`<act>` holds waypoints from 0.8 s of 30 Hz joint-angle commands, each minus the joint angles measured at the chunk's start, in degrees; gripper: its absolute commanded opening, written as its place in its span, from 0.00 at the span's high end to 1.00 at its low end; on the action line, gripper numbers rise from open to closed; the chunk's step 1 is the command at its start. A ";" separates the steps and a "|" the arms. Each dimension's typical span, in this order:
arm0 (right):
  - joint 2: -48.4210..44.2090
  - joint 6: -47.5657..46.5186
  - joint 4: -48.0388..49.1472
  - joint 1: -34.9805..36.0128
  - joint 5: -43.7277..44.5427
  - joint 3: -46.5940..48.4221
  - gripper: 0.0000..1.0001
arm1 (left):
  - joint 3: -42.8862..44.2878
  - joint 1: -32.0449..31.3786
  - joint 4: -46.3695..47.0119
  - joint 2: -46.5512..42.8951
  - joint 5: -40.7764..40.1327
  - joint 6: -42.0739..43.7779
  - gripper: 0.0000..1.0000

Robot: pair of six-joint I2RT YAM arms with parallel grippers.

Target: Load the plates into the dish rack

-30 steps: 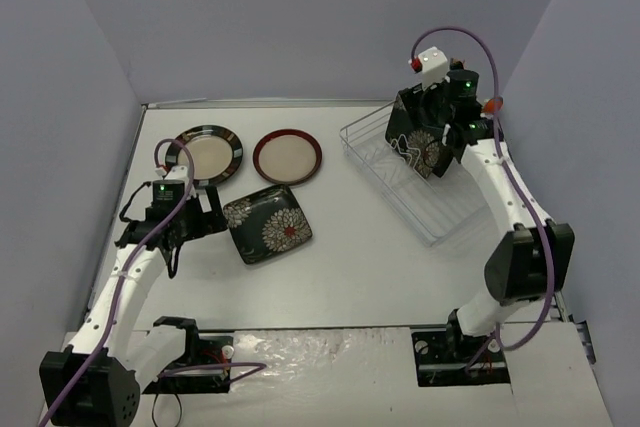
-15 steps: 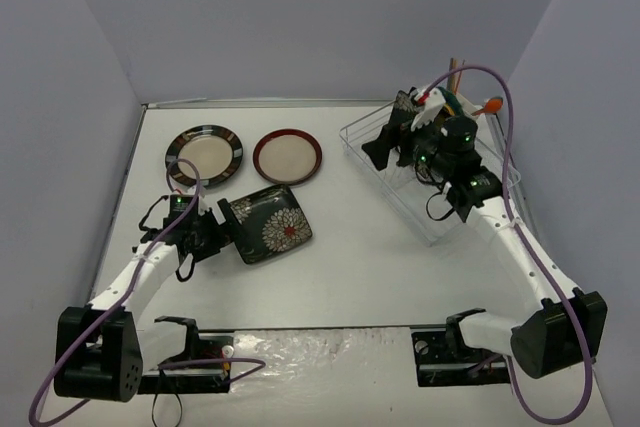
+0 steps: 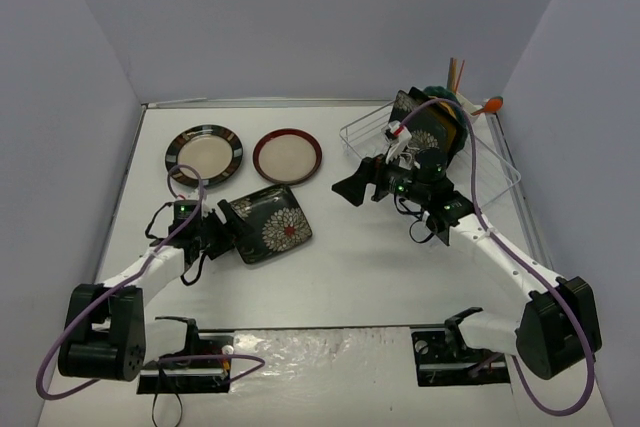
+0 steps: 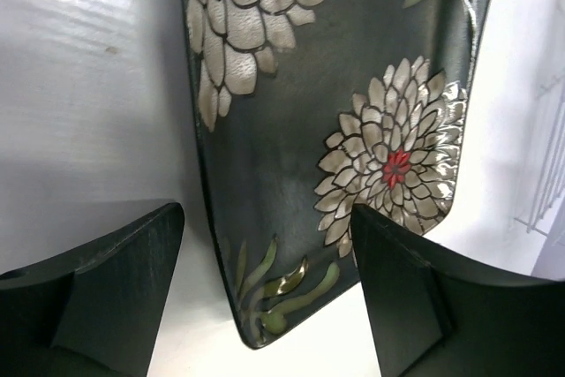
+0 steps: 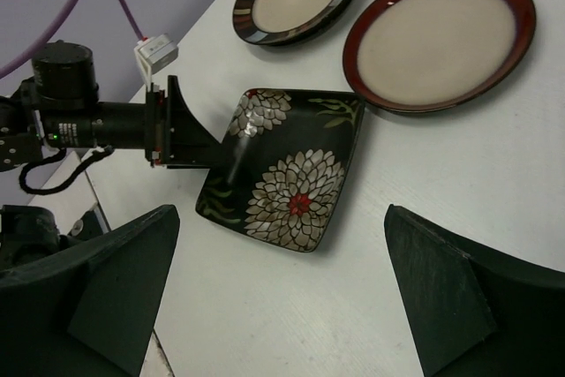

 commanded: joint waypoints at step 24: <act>7.55 8.46 12.64 8.89 6.65 -6.35 0.01 | -4.58 -0.04 8.58 0.92 0.82 -4.07 1.00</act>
